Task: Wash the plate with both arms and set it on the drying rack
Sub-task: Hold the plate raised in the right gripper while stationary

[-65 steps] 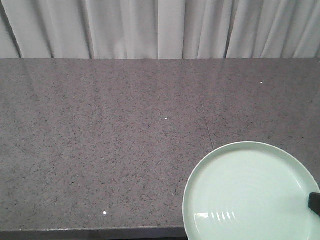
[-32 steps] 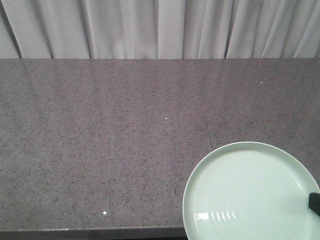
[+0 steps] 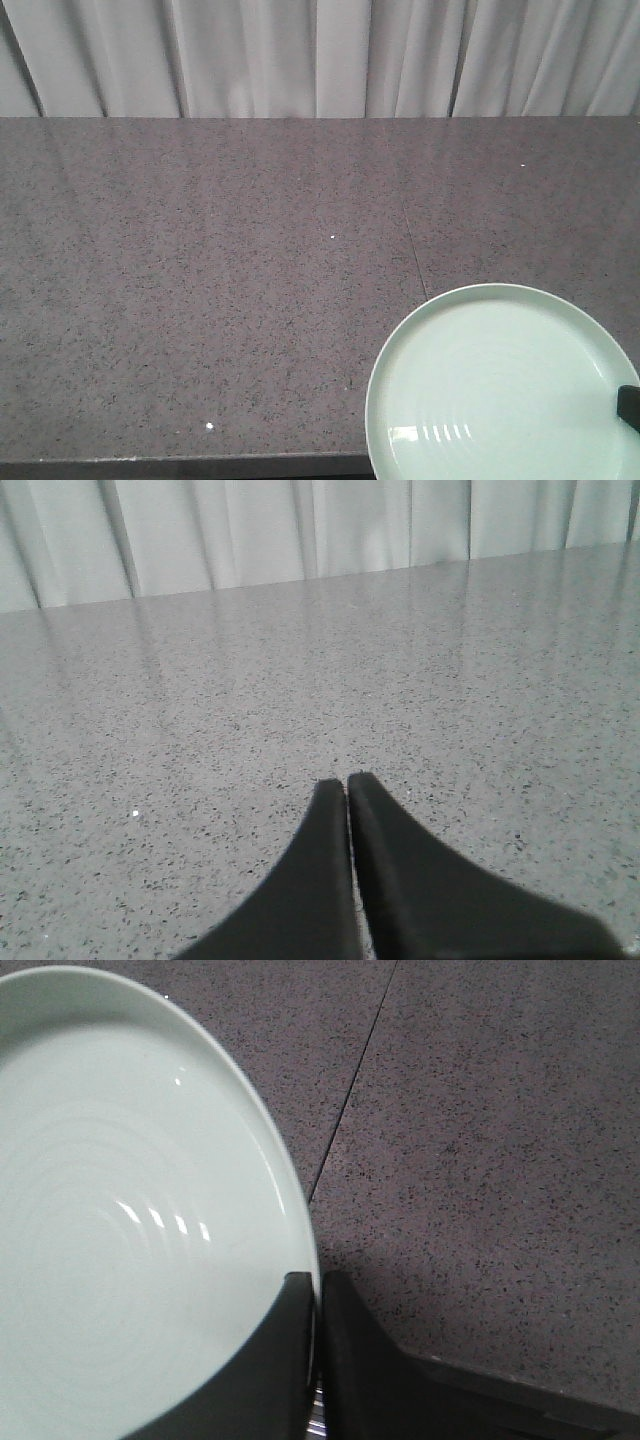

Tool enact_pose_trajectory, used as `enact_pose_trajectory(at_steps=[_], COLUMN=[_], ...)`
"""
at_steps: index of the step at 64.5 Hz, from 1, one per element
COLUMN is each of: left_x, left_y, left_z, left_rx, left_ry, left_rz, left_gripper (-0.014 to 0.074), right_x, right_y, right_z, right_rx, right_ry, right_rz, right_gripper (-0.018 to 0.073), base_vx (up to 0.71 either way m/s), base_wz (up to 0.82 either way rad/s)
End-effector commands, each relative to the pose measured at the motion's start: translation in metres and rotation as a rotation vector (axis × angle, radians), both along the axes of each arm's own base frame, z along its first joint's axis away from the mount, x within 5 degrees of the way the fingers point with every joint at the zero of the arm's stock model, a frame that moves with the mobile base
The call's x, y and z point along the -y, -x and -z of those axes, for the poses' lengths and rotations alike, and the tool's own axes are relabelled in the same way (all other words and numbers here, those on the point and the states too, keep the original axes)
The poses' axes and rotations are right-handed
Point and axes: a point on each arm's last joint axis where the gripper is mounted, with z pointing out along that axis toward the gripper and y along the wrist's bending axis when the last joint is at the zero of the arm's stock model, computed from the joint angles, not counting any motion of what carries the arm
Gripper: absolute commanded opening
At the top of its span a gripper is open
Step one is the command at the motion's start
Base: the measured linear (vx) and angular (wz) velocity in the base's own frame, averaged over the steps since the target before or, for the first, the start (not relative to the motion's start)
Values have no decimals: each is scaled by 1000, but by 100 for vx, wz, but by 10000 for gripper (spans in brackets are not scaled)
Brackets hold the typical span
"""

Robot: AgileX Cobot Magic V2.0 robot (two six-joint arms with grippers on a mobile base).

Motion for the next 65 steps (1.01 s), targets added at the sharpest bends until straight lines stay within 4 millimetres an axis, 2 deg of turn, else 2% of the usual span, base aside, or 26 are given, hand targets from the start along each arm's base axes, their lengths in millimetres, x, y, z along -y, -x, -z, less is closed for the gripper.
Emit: enact_pose_trajectory(at_steps=[1,65], left_x=[1,1], left_y=[1,1], left_z=[-15,-15], left_rx=[108,107], left_ry=[20,24], left_rz=[9,9], left_gripper=[-6,-6], right_x=[1,0], right_y=[-3,-3], right_z=[-12,-12], right_rx=[70,68], right_ry=[-32,-43], right_rz=[30,31], right_gripper=[-1,-1], base_vx=[0,0], base_wz=[0,0])
